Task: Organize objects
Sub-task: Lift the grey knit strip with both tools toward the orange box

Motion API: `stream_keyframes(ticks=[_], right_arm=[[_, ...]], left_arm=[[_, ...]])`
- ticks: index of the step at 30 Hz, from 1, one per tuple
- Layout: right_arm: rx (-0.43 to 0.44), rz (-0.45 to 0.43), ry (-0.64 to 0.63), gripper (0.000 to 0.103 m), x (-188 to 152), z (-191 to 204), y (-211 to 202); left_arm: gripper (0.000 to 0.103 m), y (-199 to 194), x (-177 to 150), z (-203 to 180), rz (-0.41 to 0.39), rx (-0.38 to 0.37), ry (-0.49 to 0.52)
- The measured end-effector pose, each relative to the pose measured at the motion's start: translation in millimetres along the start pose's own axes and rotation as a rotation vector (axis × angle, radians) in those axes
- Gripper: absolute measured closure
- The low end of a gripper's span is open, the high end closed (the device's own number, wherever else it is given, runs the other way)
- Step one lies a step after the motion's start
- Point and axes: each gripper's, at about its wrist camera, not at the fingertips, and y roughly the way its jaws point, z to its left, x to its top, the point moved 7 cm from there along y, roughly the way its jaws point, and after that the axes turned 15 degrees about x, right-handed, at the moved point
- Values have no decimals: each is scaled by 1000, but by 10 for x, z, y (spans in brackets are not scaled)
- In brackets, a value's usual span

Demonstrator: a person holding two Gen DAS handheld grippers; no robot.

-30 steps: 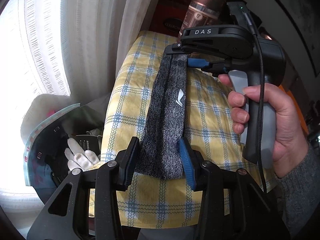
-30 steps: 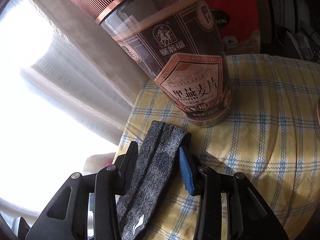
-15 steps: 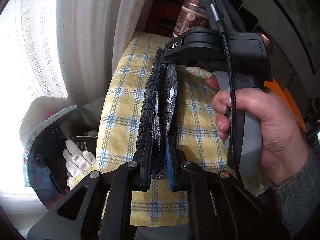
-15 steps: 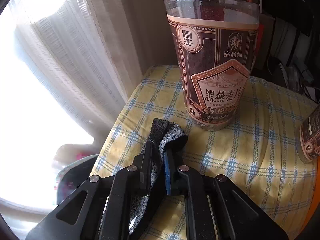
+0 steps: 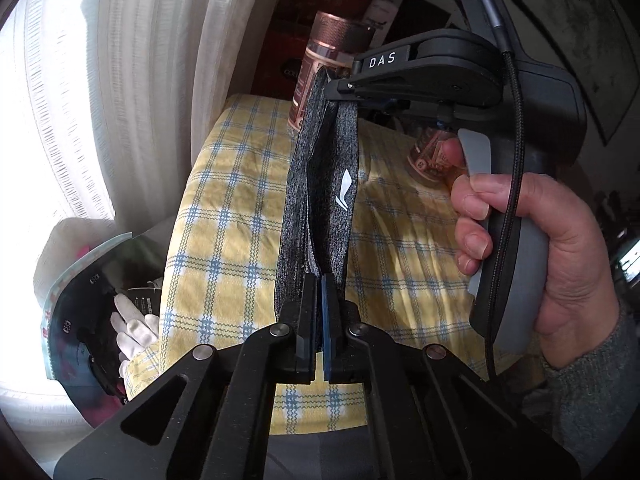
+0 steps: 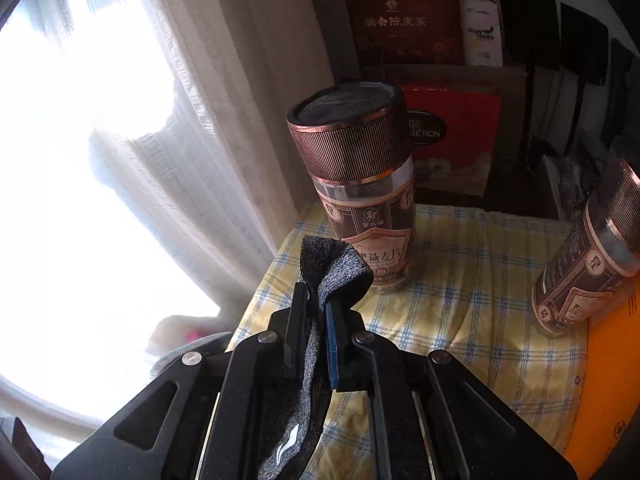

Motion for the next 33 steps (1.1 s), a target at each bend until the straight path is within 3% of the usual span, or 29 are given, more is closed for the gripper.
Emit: stream_keyframes(ticks=[4, 5, 10, 17, 22, 33], right_arm=[[-4, -34, -8, 96, 199, 39, -295], [-9, -44, -13, 96, 116, 75, -441], [-29, -89, -26, 96, 258, -90, -959], [-86, -115, -9, 96, 367, -435, -1500], [-114, -123, 34, 96, 486, -889, -1729], [-207, -160, 109, 96, 390, -1498, -2447]], left_arm=[[101, -96, 51, -217, -17, -26, 32], [101, -111, 57, -268, -18, -34, 37], [101, -192, 109, -573, -25, -74, 76], [101, -364, 183, -1137, -37, -158, 154], [101, -406, 221, -1540, -22, -222, 196], [101, -396, 297, -2410, 26, -348, 263]])
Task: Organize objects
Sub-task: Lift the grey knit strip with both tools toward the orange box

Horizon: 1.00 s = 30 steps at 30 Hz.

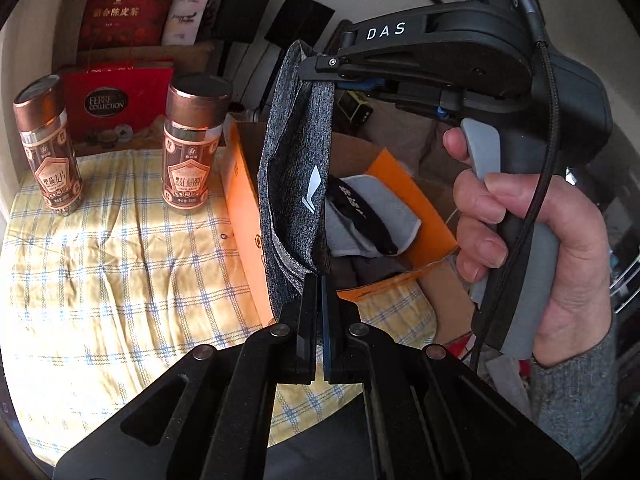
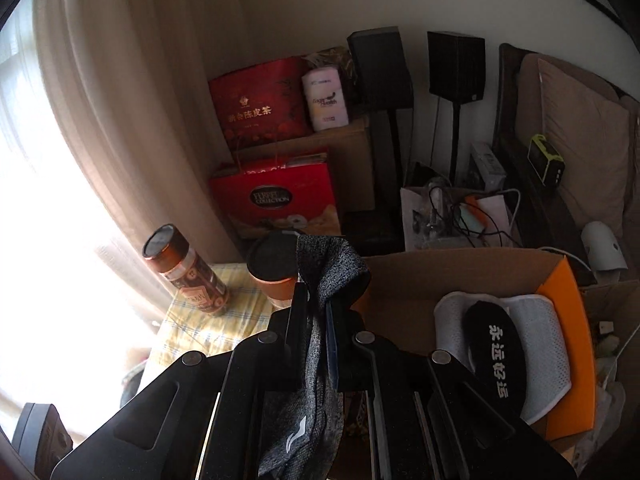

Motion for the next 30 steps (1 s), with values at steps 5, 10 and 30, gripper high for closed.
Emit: stream_keyframes(ticks=[5, 10, 30], right_arm=[[-59, -9, 25, 96, 43, -372, -209], [-113, -35, 59, 96, 128, -780, -430], [-287, 27, 147, 96, 4, -2262, -496]], left_arm=[[101, 164, 103, -407, 12, -28, 50], [101, 405, 257, -738, 16, -52, 84], [101, 1560, 390, -1670, 154, -146, 93]])
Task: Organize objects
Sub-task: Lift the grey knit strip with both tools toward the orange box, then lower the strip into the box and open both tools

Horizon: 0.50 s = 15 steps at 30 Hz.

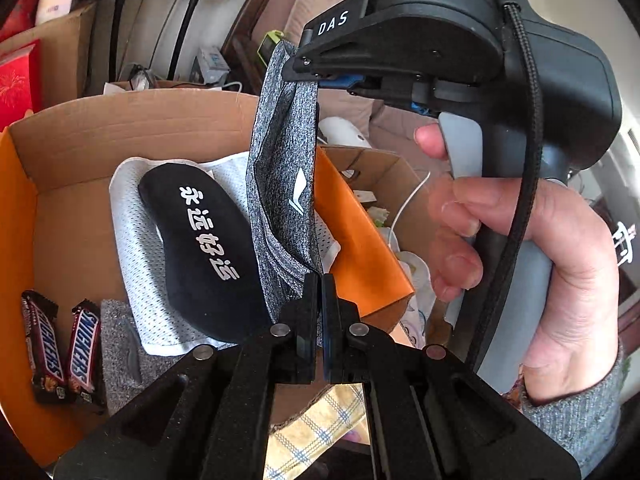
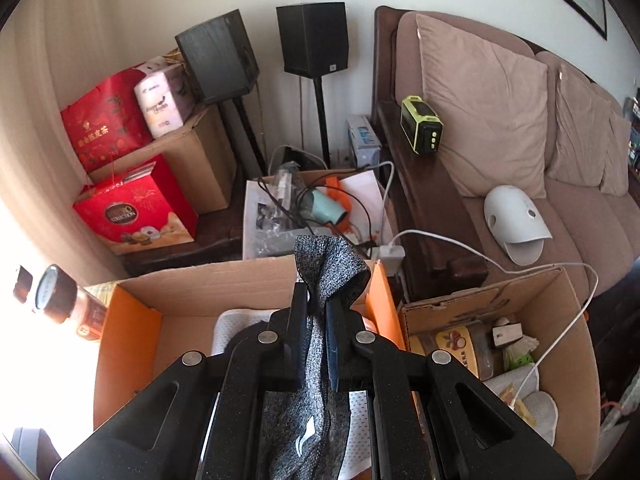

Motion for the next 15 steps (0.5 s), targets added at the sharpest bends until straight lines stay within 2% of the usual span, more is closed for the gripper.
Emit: stream_keyframes(ticks=[7, 11, 13, 15], right_arm=[[-4, 45, 24, 95, -98, -235, 286], [-5, 77, 40, 89, -182, -309, 388], [-11, 76, 38, 86, -206, -321, 390], [-16, 72, 37, 80, -224, -330, 375]], left_arm=[[101, 301, 40, -35, 41, 8, -6], [101, 334, -2, 3, 45, 36, 6], [98, 291, -21, 35, 38, 44, 14], [87, 234, -39, 62, 36, 46, 17]])
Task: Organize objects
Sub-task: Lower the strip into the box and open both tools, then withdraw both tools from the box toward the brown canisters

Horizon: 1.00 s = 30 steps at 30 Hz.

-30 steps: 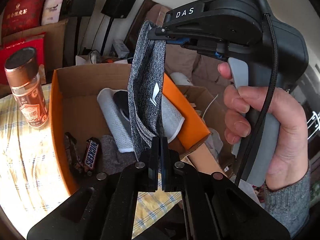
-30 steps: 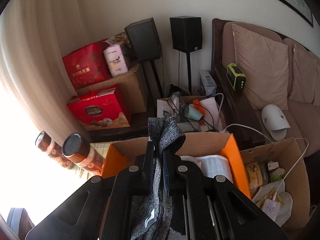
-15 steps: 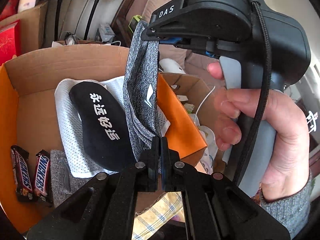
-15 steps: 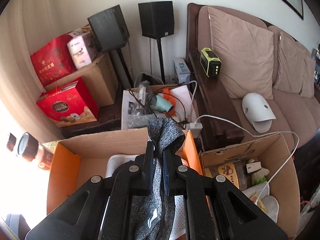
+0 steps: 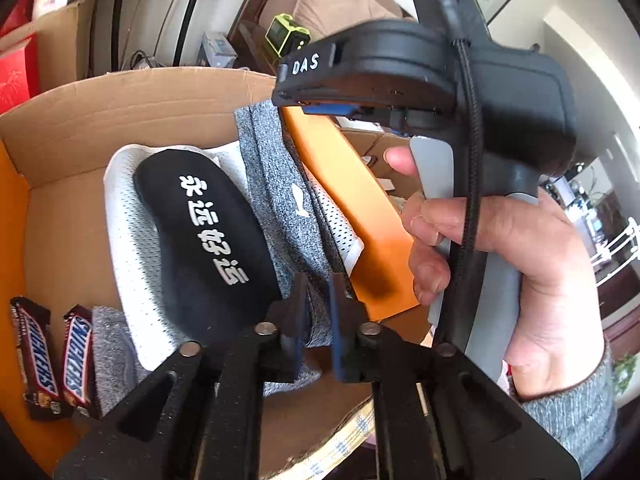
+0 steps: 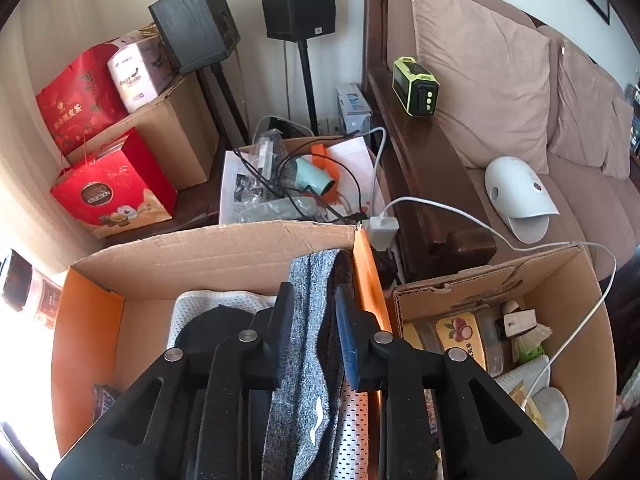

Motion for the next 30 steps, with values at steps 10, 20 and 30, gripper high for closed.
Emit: stream_keyframes(ticks=[10, 20, 30], right_arm=[[17, -35, -26, 67, -59, 205, -220], [16, -62, -113, 28, -160, 688, -351], [49, -70, -178, 17, -401, 1181, -315]], left_arm=[[51, -299, 50, 326, -74, 104, 19], [22, -760, -74, 716, -106, 191, -10], [0, -1309, -220, 1230, -155, 222, -108]])
